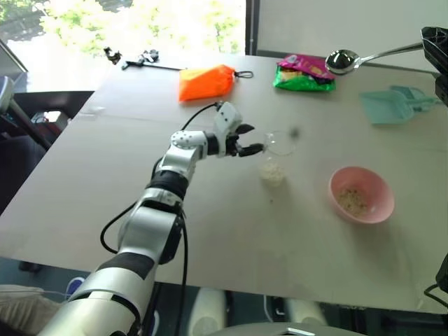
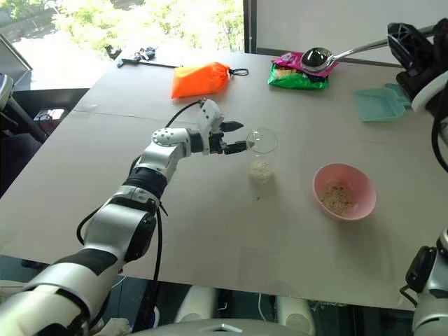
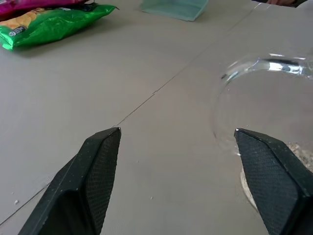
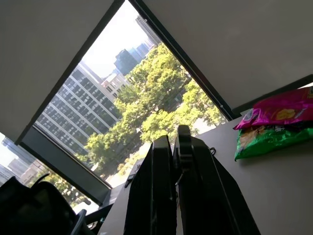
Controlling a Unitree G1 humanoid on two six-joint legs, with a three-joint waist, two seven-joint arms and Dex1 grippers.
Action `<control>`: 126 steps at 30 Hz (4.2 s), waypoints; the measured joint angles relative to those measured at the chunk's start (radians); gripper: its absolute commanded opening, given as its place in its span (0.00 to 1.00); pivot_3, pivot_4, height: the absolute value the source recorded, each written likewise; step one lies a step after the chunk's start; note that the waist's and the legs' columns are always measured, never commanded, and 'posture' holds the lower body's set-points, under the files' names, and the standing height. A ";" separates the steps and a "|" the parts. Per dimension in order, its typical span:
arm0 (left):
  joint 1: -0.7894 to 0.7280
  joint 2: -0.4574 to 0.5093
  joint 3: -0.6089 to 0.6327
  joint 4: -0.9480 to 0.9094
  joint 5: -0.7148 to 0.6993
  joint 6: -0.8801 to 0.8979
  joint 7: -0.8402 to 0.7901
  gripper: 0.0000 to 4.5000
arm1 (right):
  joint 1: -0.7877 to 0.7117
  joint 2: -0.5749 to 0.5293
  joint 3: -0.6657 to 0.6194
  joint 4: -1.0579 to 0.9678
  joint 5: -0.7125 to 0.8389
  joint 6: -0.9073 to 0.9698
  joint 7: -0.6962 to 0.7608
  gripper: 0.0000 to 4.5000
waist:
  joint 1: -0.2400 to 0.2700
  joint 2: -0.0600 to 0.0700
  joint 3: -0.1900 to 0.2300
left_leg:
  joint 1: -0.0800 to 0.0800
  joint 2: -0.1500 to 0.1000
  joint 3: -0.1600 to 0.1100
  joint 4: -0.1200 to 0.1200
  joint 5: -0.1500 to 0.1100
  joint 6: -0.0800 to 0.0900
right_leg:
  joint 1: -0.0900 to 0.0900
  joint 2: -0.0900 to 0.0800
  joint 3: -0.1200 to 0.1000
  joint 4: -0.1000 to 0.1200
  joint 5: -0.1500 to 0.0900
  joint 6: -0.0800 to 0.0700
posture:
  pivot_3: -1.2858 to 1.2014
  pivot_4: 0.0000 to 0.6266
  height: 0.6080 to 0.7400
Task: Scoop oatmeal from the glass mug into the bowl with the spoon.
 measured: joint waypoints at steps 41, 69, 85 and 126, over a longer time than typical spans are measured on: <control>0.187 -0.098 0.084 -0.536 0.147 0.040 0.505 0.02 | -0.062 -0.101 0.402 -0.005 -0.164 0.028 0.248 0.00 | -0.002 0.000 0.000 | 0.001 0.002 0.000 0.002 0.002 -0.004 | 0.000 0.000 0.002 0.002 0.000 0.000 | 0.52 0.24 1.00; 0.228 -0.071 0.017 -0.638 0.203 0.047 0.548 0.02 | -0.224 0.138 0.661 0.049 -0.906 0.282 0.605 0.00 | 0.013 0.001 0.000 | 0.000 0.001 -0.001 0.003 0.002 -0.004 | 0.000 0.000 0.000 0.003 0.000 0.000 | 0.52 0.24 1.00; 0.211 -0.068 0.008 -0.587 0.208 0.011 0.568 0.02 | -0.274 0.285 0.353 0.178 -0.740 0.470 0.483 0.00 | 0.012 0.001 0.000 | 0.000 0.000 0.000 0.003 0.002 -0.004 | 0.000 0.000 0.000 0.003 0.000 0.000 | 0.52 0.24 1.00; 0.211 -0.054 0.019 -0.588 0.206 0.055 0.596 0.02 | -0.303 0.365 0.205 0.292 -0.539 0.487 0.258 0.00 | 0.012 0.001 0.000 | 0.000 0.001 0.000 0.003 0.002 -0.004 | 0.000 0.000 -0.001 0.003 0.000 0.000 | 0.52 0.24 1.00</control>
